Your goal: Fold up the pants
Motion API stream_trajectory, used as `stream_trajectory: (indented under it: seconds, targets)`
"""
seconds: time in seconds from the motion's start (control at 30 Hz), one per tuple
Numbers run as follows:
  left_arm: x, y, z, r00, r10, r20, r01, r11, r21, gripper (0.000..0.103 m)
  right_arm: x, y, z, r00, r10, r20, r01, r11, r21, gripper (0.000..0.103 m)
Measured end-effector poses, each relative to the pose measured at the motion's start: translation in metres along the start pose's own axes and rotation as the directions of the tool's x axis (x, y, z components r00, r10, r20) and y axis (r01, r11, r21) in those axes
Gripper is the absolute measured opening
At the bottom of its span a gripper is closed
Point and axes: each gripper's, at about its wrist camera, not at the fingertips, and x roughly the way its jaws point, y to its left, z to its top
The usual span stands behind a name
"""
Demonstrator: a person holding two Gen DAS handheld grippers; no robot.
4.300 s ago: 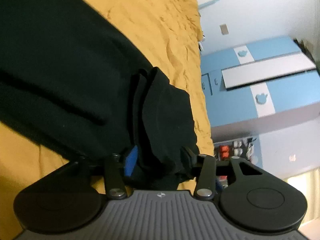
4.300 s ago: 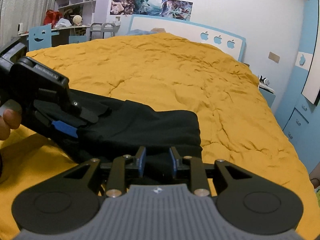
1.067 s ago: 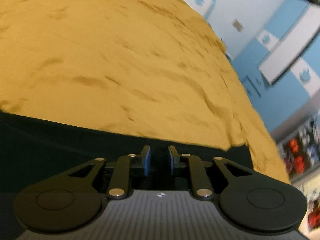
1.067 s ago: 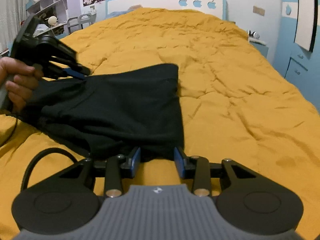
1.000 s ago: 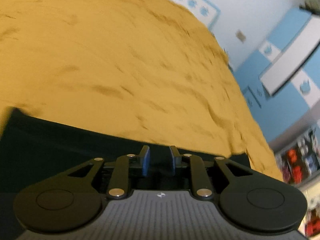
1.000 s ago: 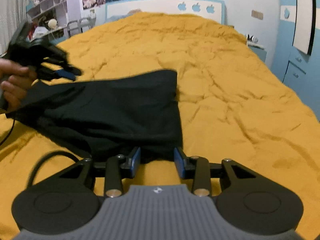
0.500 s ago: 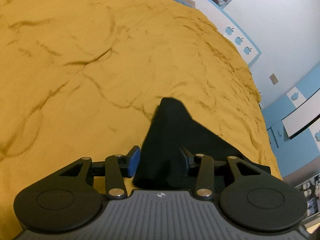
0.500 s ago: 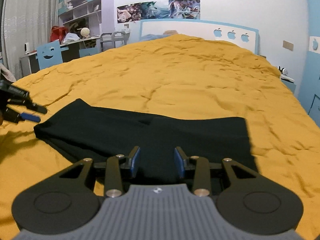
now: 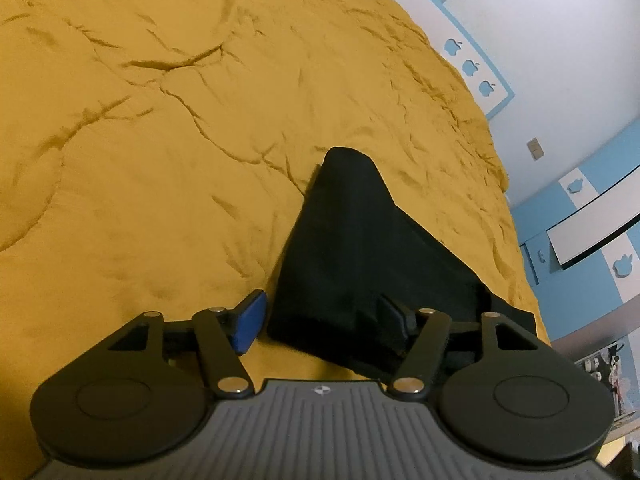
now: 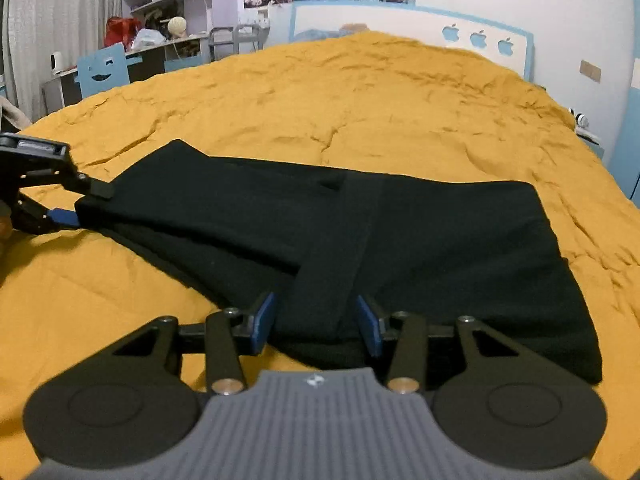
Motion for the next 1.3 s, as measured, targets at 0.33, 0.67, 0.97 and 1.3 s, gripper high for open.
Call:
stream_trajectory:
  seconds: [0.33,0.67,0.97,1.3]
  targets:
    - [0.013,0.025,0.005,0.991,-0.129,0.027,0.132,0.961,-0.242,0.055,-0.008,-0.002,-0.001,0.999,-0.036,0.031,0.035,0.999,0.035,0.051]
    - [0.009,0.037,0.005,0.987,-0.155,0.045,0.161,0.925,-0.344,0.016,-0.013,-0.010,0.004,0.998,-0.034,0.052,0.030,0.997,0.072,0.052]
    - [-0.003,0.009,0.013,0.985,-0.151,0.089,0.169,0.950,-0.263,0.013,0.010,-0.024,0.009,0.997,0.011,-0.076,-0.003,0.996,0.093,0.055]
    - [-0.014,-0.090,0.021,0.979,-0.167,0.119,0.160,0.985,0.064,0.013,-0.048,-0.077,0.013,0.993,-0.039,0.109,0.007,0.960,0.280,0.053]
